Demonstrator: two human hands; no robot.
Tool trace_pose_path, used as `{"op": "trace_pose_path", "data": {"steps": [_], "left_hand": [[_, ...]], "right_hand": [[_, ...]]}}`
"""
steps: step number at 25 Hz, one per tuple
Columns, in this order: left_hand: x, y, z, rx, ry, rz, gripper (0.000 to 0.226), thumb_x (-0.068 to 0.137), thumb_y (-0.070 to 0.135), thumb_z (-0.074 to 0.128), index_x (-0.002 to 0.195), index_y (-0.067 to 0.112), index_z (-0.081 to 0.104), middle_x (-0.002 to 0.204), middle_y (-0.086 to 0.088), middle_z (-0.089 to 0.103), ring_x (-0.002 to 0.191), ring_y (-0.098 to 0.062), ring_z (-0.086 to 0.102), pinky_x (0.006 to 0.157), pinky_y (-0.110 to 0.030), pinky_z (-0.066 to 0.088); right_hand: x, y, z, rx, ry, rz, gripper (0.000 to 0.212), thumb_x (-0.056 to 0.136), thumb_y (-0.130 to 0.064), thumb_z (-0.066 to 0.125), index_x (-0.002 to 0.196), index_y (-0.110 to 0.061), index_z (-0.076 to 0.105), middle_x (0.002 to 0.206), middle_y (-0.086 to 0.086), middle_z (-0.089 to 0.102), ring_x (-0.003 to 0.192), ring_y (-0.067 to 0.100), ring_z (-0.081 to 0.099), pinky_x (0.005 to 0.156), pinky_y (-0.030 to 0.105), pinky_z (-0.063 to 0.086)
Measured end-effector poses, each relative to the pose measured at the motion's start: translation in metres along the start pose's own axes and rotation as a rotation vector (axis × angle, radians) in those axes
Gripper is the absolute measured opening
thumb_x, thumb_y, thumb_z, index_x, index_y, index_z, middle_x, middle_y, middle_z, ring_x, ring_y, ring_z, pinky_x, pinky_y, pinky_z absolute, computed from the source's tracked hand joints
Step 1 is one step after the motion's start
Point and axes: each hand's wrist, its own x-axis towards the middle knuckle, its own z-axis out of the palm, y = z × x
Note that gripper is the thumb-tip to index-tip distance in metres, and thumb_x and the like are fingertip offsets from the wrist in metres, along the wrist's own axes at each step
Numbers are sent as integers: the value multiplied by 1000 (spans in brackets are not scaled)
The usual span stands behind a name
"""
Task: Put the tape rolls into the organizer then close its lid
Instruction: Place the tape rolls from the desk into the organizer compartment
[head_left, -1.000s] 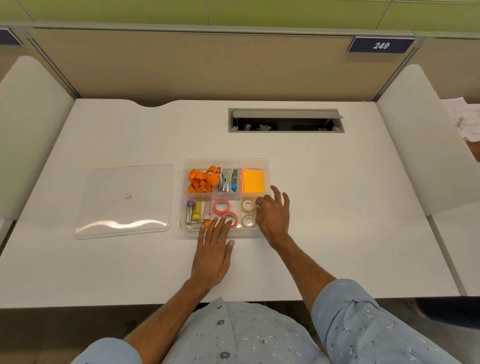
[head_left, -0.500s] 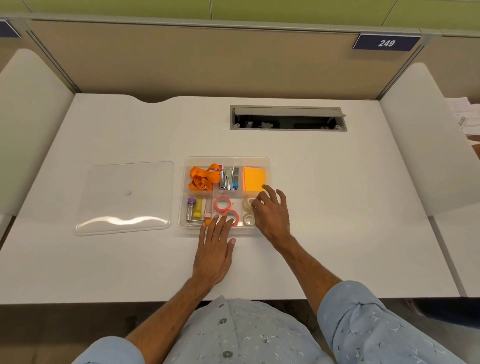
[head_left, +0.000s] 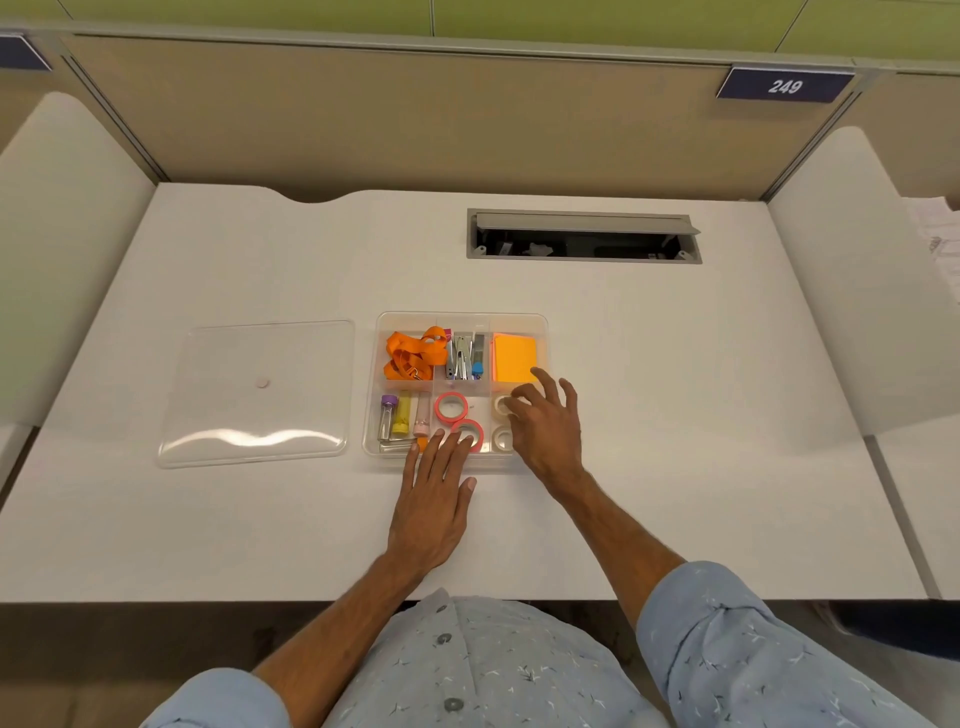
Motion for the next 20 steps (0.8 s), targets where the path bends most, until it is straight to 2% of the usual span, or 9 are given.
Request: {"op": "trace_pose_path", "data": {"steps": [2,3,4,6,11,20], "left_hand": [[0,-1,0,-4,0,1,65,117,56,17,171,23,34,177,-8,38,166,-31,30,133,-64,25],[0,-1,0,-4,0,3,65,117,55,17,171,23,34,177,-8,38,166,-31,30,133,-64,25],[0,0,0,-5,-1,4,65,117,55,17,171,23,33,177,-8,38,166,-31,30,133,-64,25],[-1,-1,0,-9,0,7,65,117,55,18,172,23,33,177,-7,37,166,-30,29,134,-63,24],[-1,-3,2,-11,10,14,62,117,52,22,172,24,32,178,-5,36,167,-27,26,136,-59,18],[-1,-3,3,-8,29,13,61,116,45,41,172,27,30,179,-3,34,169,-25,22,139,-52,9]], "right_hand": [[-2,2,2,25,67,112,29,91,-45,74,109,-23,79,125,2,75,142,31,51,121,62,27],[-1,2,3,25,61,160,35,95,-54,66,110,-24,77,127,1,75,144,30,49,122,62,24],[-1,2,3,19,29,183,42,95,-61,59,111,-26,77,127,0,75,146,30,47,123,62,20],[1,-1,5,-12,-43,188,50,92,-69,59,110,-26,78,126,0,76,149,30,44,125,64,14],[7,-10,8,-50,-99,229,44,87,-65,68,99,-24,79,123,2,77,153,29,38,126,63,7],[8,-16,15,30,-45,284,35,86,-53,73,97,-19,74,122,5,77,155,28,33,126,62,10]]}}
